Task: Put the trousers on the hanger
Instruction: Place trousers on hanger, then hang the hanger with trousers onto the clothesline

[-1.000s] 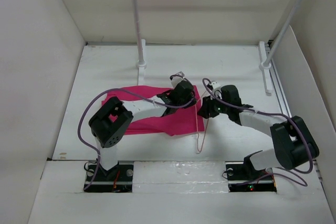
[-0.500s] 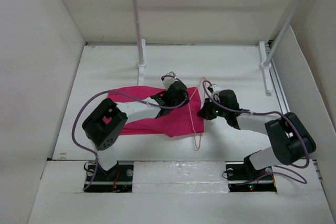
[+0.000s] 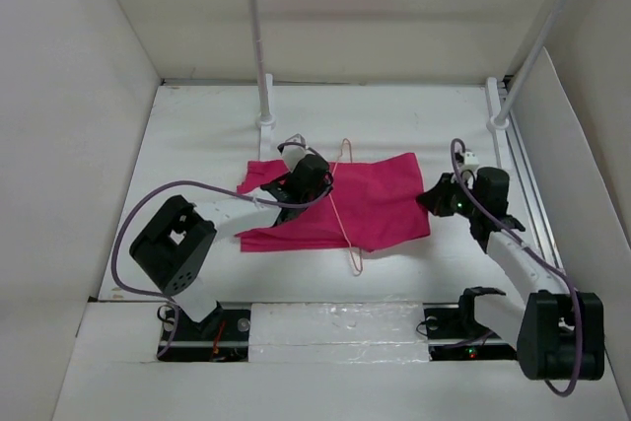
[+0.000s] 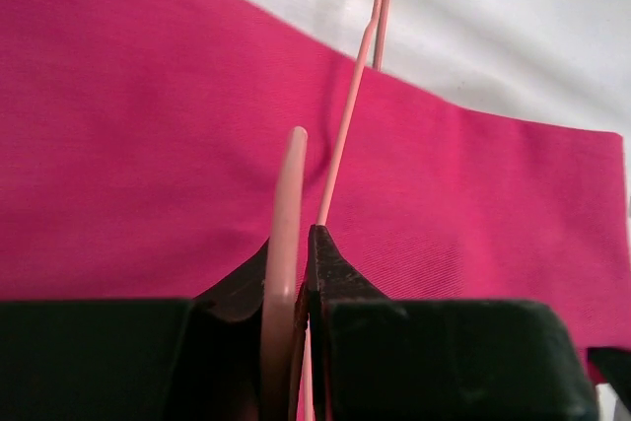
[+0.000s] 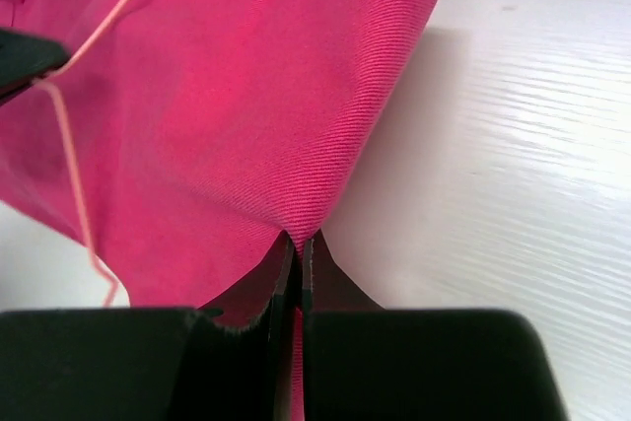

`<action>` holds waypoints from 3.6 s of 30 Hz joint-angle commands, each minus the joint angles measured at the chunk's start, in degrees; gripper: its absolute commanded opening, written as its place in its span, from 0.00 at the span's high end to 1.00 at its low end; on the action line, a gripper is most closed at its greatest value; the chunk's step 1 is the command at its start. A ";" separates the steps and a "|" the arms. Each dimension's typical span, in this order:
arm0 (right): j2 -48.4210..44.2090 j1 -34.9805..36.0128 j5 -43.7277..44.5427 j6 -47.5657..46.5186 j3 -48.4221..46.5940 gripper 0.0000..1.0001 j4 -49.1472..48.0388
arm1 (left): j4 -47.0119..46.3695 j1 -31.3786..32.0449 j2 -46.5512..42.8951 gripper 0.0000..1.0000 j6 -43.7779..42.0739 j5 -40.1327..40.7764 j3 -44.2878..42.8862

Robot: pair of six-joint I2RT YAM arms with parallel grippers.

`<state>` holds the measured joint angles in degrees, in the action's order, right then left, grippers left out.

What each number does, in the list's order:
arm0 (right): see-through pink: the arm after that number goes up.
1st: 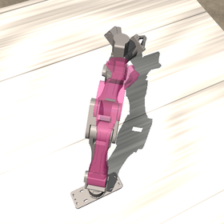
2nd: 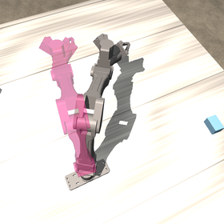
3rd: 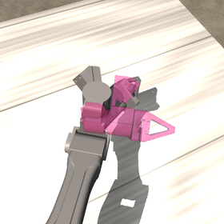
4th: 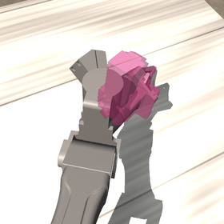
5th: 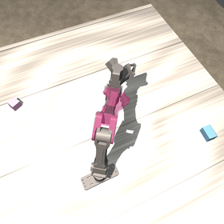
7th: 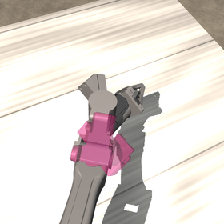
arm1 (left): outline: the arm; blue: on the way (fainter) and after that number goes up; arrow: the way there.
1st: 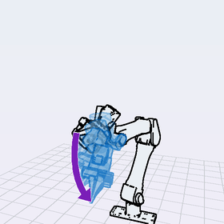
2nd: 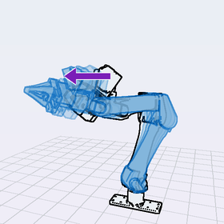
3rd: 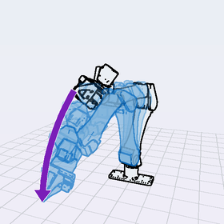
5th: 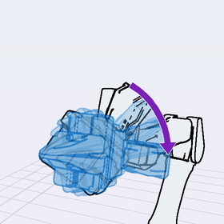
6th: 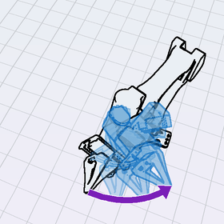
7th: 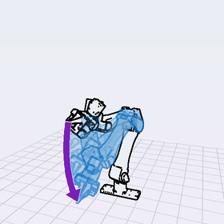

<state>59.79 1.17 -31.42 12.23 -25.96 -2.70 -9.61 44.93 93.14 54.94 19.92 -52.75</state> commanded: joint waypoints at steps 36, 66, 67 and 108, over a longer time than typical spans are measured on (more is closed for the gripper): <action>-5.28 4.85 6.28 -12.86 -22.99 0.37 23.09 | 13.47 1.83 -14.39 1.00 -9.75 0.38 -14.65; 9.73 40.05 17.26 18.88 -45.15 0.40 10.52 | 33.95 -0.28 -3.93 1.00 -20.04 -8.15 -62.65; 9.99 40.75 18.31 18.97 -44.80 0.43 10.61 | 33.78 -0.28 -4.11 1.00 -20.13 -8.23 -62.30; 13.59 8.34 -1.79 36.63 -56.75 1.00 -10.83 | 29.03 -0.28 -14.47 0.33 -31.03 -13.16 -59.33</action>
<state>73.06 14.70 -28.93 48.84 -77.43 -2.15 21.47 44.56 83.05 25.54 4.80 -116.11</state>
